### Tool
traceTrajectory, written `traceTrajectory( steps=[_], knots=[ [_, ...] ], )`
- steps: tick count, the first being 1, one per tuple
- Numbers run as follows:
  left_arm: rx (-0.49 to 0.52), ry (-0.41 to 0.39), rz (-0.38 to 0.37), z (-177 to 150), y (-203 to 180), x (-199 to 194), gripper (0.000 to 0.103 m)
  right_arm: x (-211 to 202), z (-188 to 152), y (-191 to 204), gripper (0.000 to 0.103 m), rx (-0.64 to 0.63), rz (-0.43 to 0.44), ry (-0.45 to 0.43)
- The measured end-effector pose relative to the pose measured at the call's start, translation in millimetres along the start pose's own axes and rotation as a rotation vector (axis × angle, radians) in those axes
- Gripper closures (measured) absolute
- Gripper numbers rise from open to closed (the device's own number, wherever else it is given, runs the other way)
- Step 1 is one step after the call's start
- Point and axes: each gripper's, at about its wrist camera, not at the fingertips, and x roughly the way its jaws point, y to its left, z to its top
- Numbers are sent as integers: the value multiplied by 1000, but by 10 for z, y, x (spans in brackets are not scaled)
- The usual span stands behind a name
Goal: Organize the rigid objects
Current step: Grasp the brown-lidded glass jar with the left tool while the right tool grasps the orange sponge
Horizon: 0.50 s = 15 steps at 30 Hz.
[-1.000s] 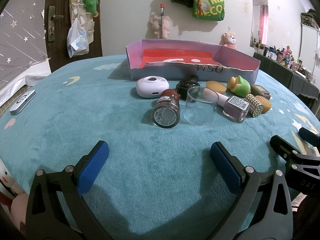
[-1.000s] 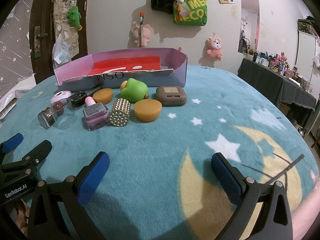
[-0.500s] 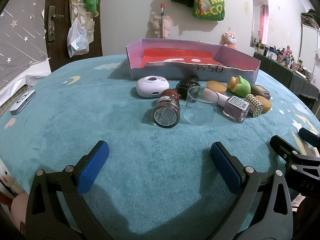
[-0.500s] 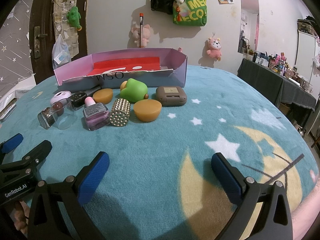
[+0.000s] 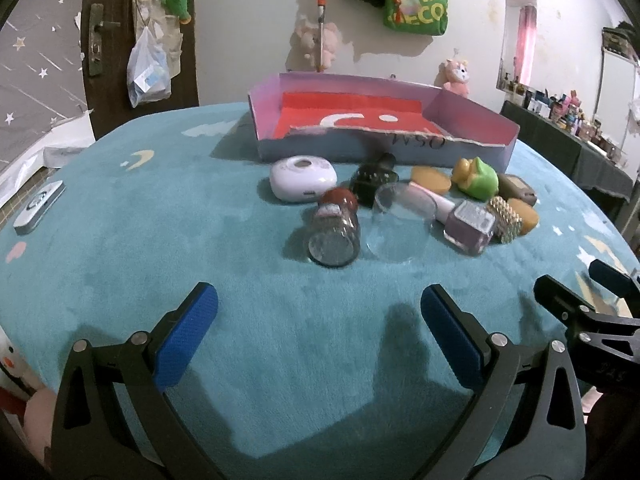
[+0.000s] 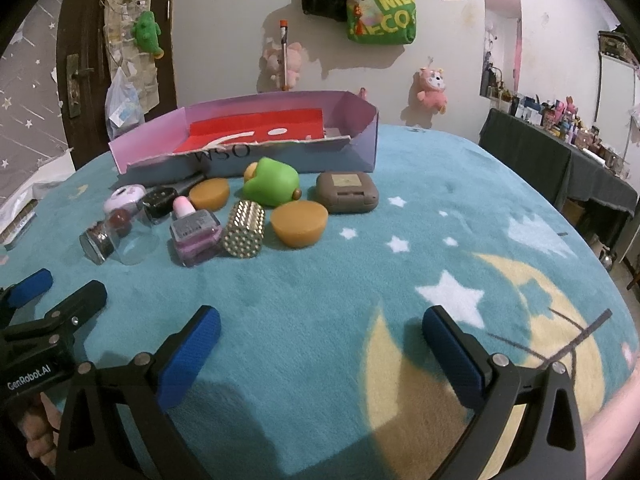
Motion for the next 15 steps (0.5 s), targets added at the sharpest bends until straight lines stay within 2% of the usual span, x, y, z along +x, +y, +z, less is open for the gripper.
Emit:
traceTrajectory(
  steps=[8,15],
  knots=[
    [11,44,-17,261,90,55,1,-23,286,-62,0,8,-17,-38],
    [40,134,-45,432,151,257,17,196,498,-111,0,-15,-47,25]
  ],
)
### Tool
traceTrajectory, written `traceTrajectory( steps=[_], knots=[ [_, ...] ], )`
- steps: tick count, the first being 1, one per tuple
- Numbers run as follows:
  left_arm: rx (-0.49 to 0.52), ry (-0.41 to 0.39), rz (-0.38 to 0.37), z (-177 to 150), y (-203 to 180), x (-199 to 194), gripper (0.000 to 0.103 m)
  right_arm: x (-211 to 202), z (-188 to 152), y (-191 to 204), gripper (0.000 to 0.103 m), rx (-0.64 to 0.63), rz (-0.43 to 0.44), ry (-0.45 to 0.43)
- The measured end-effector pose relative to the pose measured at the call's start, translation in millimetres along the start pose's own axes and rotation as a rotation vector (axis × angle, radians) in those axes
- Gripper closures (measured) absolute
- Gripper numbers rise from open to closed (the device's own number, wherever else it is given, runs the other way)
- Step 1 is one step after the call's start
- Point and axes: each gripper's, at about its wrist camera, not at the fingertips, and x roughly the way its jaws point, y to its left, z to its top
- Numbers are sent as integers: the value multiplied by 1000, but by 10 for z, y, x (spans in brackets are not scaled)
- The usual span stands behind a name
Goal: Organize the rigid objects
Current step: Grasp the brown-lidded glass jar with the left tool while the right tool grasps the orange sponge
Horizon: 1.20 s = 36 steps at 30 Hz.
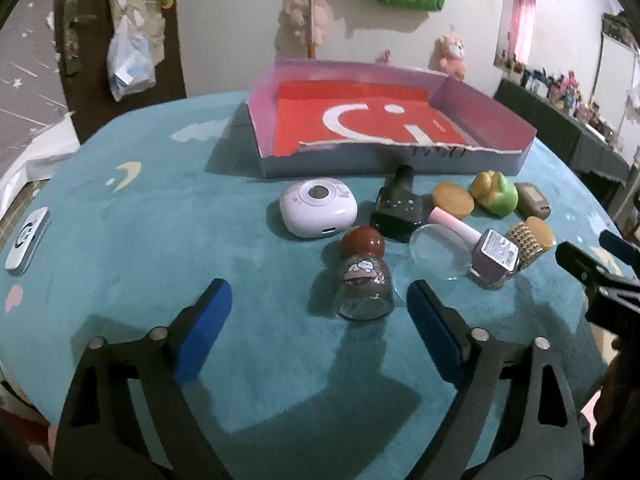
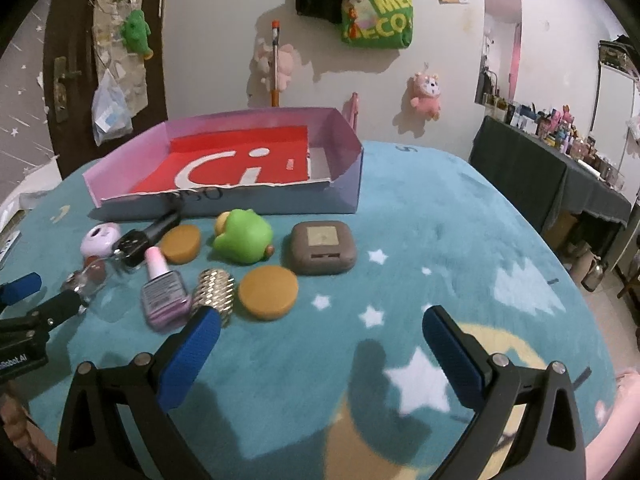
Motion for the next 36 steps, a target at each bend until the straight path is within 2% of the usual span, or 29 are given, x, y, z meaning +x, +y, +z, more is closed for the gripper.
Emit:
traceTrajectory(
  steps=[6,17,19,21,23,26,29,31,32,33,36],
  knots=[
    [12,63,-28,75,39,127,24,212,82,-77,4,1,8,92],
    [37,98,-63,145,42,195,33,327,176,7,9,-50,59,155],
    [43,104,-69,166,31,225,38,375,183,27,12,-58,62,173],
    [56,108,-74,194,5,244,43,422,192,47,21,-60,67,192],
    [63,108,-80,208,-17,253,47,444,206,55,23,-54,78,197],
    [65,107,-89,222,-22,267,53,464,215,71,34,-51,99,202],
    [71,106,-104,225,-40,264,64,467,206,113,41,-65,108,200],
    [81,106,-117,217,-68,259,73,461,210,127,52,-68,122,194],
    [85,105,-116,214,-82,253,73,453,206,129,55,-66,131,191],
    [86,103,-113,210,-87,250,73,450,203,131,64,-65,139,189],
    [81,84,-111,217,-89,200,74,420,199,114,63,-55,161,182]
  ],
)
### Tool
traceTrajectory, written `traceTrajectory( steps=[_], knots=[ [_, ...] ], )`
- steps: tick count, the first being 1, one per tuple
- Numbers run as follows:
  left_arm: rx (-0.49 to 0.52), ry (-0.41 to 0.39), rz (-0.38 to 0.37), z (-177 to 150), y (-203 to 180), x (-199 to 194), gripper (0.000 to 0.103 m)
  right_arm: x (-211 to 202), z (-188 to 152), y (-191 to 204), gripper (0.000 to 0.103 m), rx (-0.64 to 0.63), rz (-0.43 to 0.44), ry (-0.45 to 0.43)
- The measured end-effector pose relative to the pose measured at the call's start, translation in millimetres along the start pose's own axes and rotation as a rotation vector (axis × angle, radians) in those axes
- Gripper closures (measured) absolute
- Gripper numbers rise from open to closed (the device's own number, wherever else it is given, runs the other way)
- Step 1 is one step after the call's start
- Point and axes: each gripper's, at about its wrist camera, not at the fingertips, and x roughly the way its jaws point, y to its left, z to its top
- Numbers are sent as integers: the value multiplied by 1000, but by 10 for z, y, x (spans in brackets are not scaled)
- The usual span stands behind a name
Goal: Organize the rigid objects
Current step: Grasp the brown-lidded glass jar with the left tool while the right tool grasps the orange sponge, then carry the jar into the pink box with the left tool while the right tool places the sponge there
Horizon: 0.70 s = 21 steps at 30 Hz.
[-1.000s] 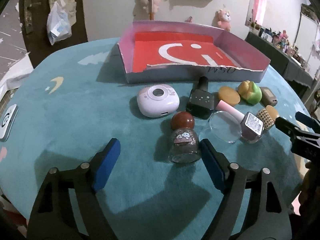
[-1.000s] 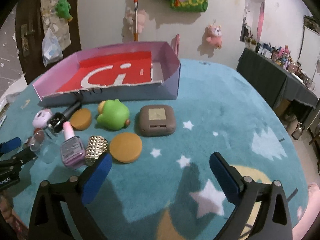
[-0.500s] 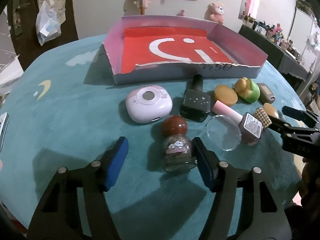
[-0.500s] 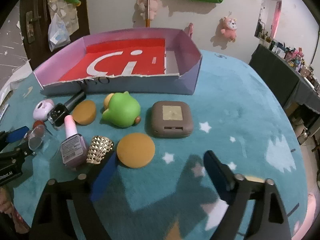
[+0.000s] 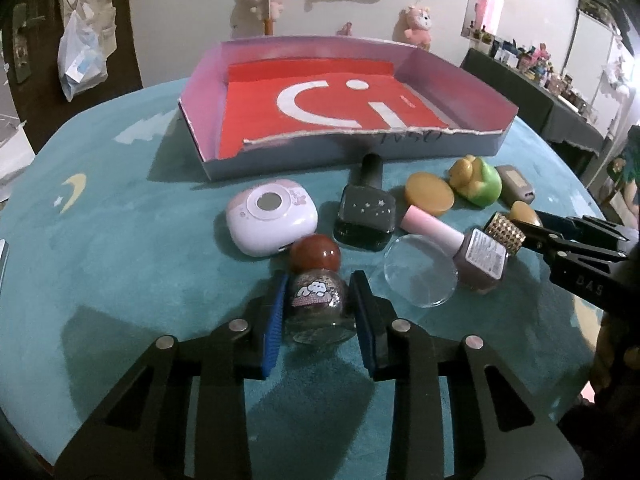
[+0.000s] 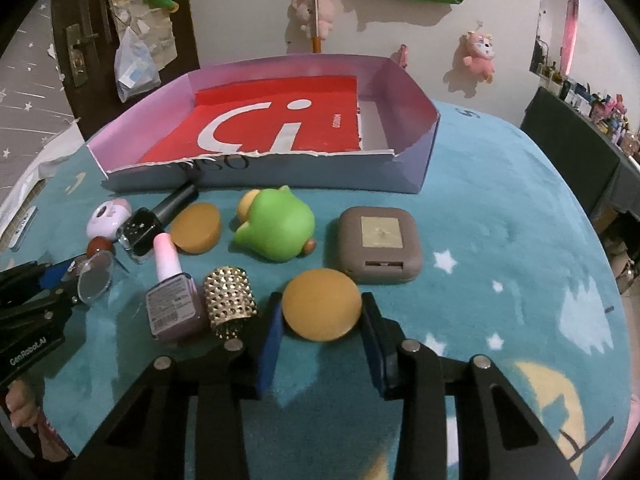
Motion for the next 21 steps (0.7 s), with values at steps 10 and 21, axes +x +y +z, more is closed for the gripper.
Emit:
traceTrajectory(
  steps=[10,21],
  knots=[
    [13,-52,-12,118,-31,-179,74,-170,63,-30,64,-6,13,-53],
    [39,-112,-70,768,76,-310,74,-342,637,-183,64,-20,41,-142]
  ],
)
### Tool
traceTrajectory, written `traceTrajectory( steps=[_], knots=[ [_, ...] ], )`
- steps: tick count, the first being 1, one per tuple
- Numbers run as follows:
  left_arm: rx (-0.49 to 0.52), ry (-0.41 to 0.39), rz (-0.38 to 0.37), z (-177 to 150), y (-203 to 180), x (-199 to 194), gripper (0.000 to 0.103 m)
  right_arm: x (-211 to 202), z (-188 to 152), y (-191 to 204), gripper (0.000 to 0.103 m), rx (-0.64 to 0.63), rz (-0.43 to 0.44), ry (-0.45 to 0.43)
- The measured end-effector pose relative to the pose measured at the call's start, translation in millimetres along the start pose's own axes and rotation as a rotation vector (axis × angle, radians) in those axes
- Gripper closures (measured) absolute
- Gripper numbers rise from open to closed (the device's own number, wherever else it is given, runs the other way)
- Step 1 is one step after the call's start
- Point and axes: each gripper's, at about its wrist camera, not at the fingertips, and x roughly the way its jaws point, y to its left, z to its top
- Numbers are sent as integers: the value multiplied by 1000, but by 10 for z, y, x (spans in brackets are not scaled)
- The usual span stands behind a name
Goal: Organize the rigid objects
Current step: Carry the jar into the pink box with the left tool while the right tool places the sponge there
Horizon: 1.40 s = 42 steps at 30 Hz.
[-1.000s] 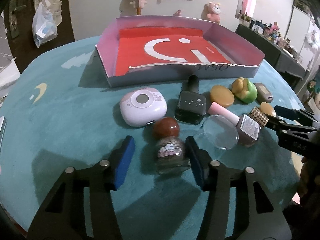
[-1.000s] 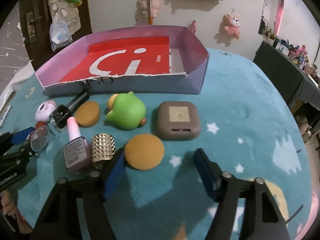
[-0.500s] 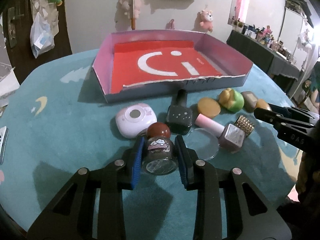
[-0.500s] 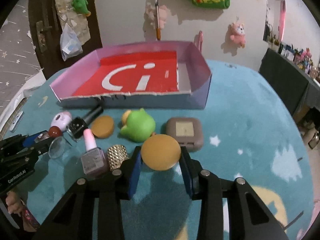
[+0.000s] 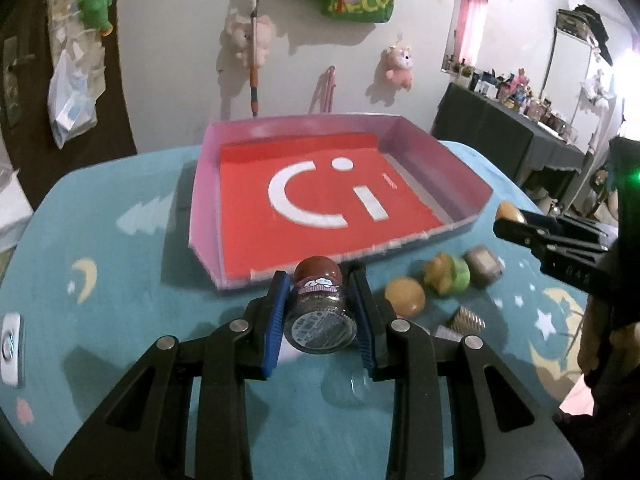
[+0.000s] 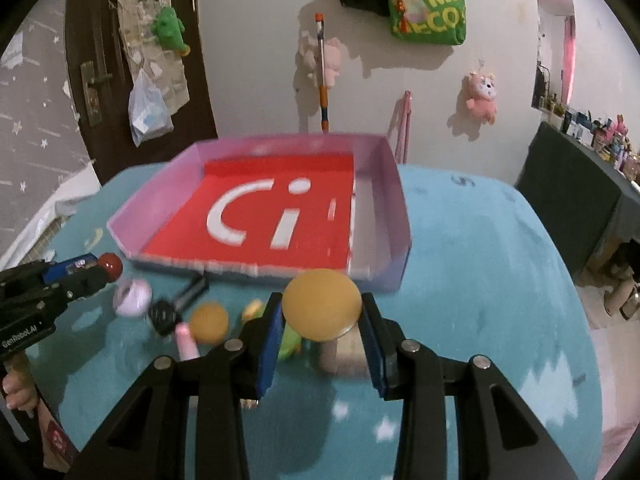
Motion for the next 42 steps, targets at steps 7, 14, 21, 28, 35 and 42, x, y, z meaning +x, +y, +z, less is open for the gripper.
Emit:
traceTrajectory(
  steps=[7,14,21,28,35,42],
  knots=[
    [8,72,-10,468,106,368,74,430,514,-92,63,-31,14,80],
    [10,196,15,679,231,866,74,971,733,-109,63,-72,7,246],
    [13,298,29,683,250,1216,74,1275,760,-25,63,-133,-23,362],
    [42,332,41,646,191,1318,74,1344,831,28,63,-185,-55,404],
    [43,356,52,680,205,1334,74,1434,821,178,63,-255,-67,451],
    [19,418,55,652,280,1472,74,1586,769,115,64,-249,-99,494]
  ],
)
